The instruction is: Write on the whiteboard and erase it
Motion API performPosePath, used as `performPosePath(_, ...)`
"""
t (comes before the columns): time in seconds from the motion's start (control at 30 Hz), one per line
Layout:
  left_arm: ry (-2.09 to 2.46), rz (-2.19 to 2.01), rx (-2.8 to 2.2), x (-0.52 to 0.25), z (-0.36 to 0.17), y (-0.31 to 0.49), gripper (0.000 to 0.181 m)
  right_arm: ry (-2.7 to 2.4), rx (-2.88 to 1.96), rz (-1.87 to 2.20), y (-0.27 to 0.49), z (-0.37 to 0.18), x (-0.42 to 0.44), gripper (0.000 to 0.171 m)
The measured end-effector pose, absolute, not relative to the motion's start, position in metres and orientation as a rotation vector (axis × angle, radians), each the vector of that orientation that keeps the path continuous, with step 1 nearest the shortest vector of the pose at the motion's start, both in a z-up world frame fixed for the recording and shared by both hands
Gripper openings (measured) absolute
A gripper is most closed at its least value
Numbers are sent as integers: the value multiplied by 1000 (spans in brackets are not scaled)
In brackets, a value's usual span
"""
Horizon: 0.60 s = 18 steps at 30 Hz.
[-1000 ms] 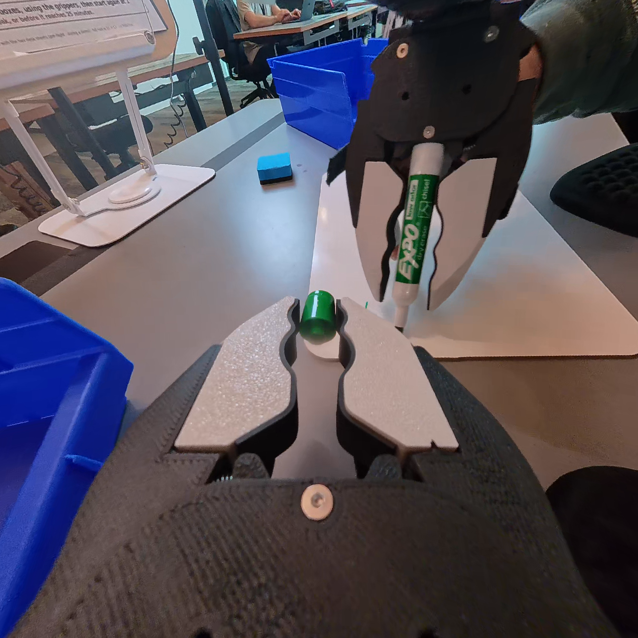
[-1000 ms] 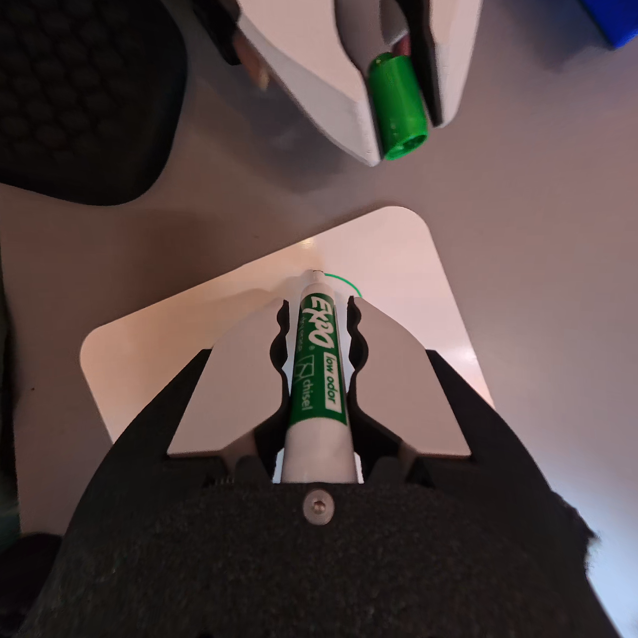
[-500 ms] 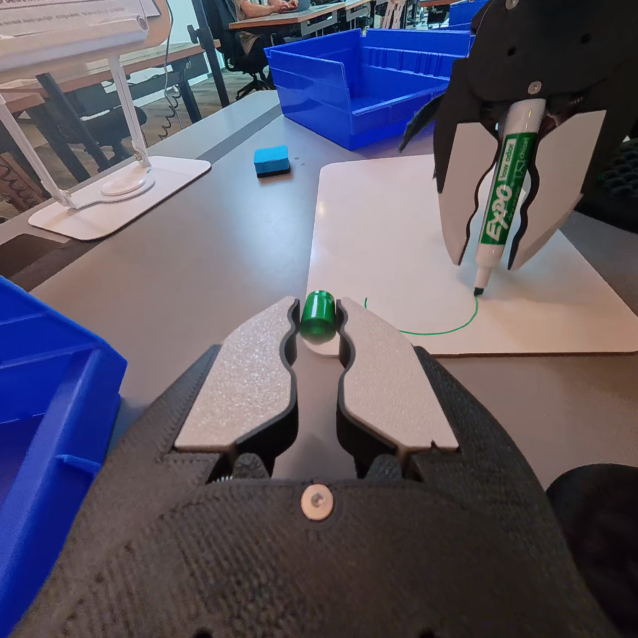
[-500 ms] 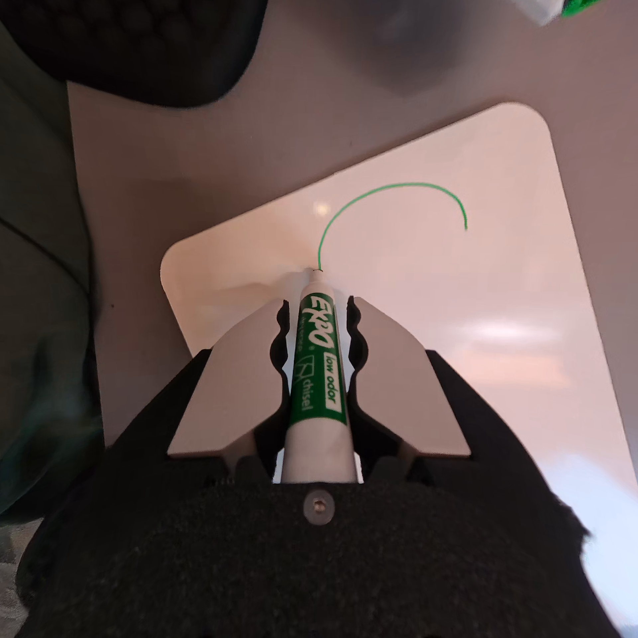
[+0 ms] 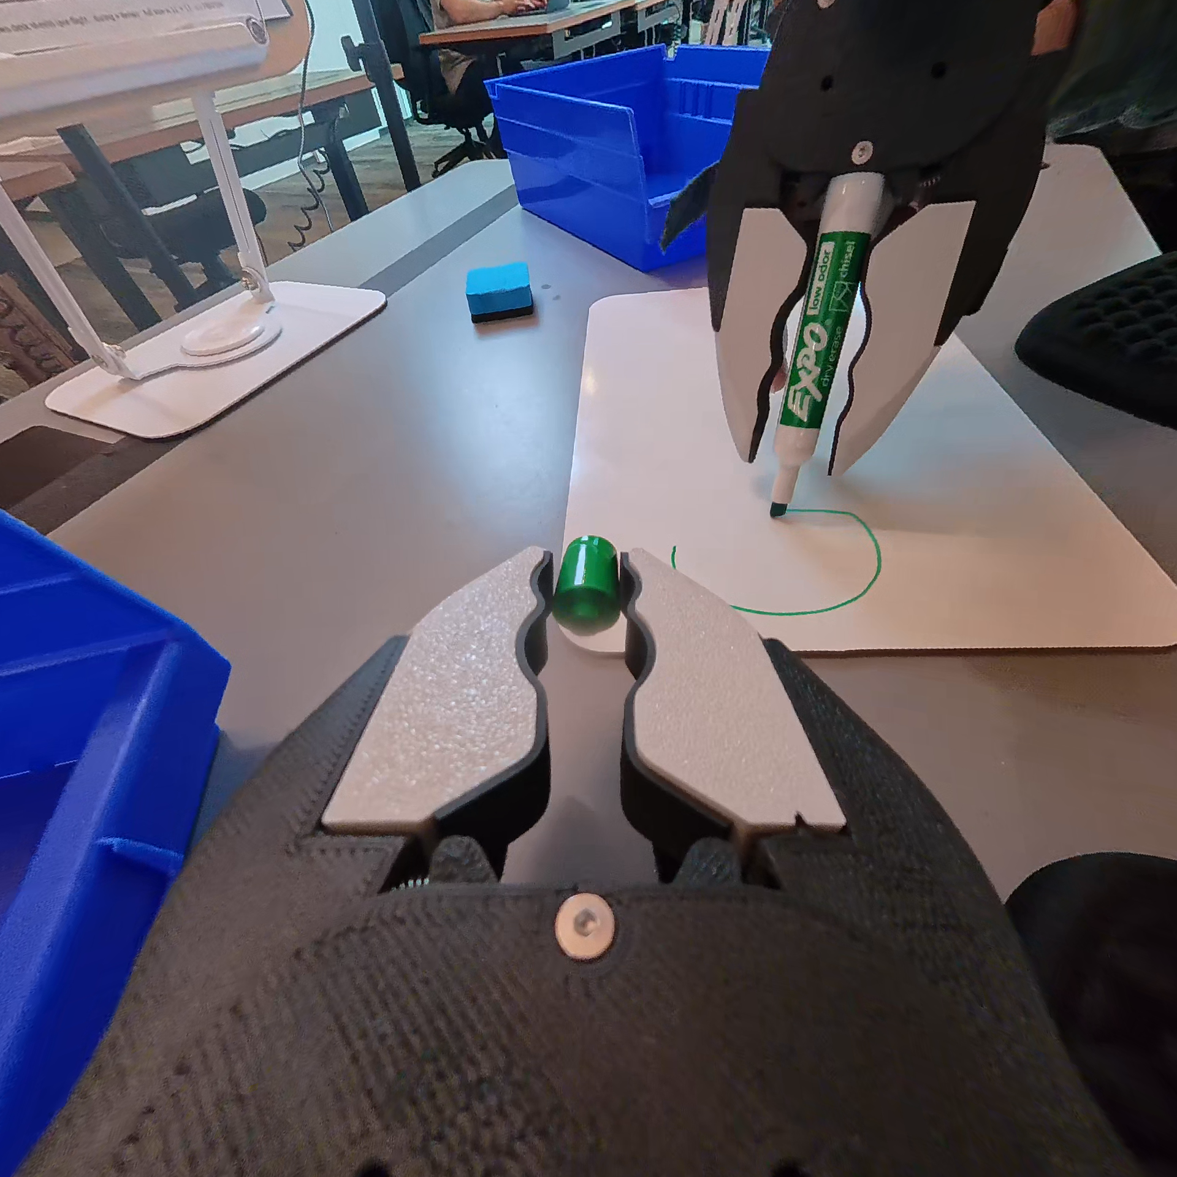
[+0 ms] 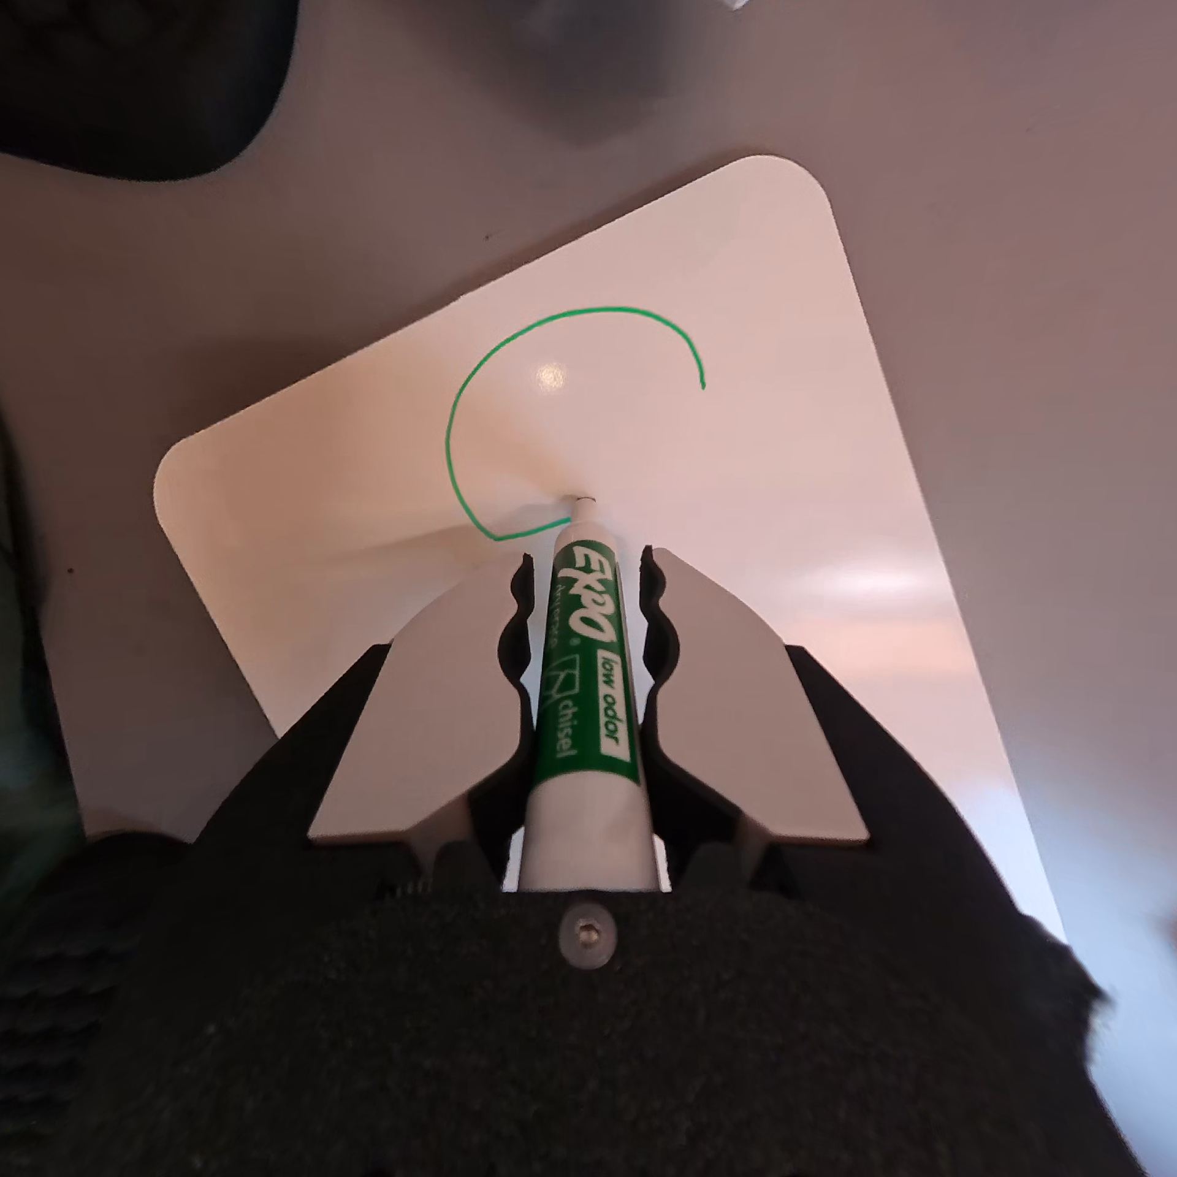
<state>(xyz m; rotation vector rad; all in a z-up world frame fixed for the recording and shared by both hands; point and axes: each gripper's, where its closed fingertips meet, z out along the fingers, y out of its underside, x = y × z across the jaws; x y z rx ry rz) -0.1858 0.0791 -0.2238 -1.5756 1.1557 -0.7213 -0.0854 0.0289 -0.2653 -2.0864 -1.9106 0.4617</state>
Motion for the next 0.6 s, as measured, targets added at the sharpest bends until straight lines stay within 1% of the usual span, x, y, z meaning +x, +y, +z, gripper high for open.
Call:
performPosePath(0.27, 1161, -724, -1579, -186, -225, 79, 20, -1949, -2021, 524, 21, -264, -108, 33)
performPosePath(0.43, 1150, -731, -1575, -186, -223, 80, 20, -1820, -2068, 512, 38, -249, -85, 33)
performPosePath(0.6, 1154, -733, -1578, -185, -225, 79, 20, -1751, -2099, 492, 49, -251, -71, 33)
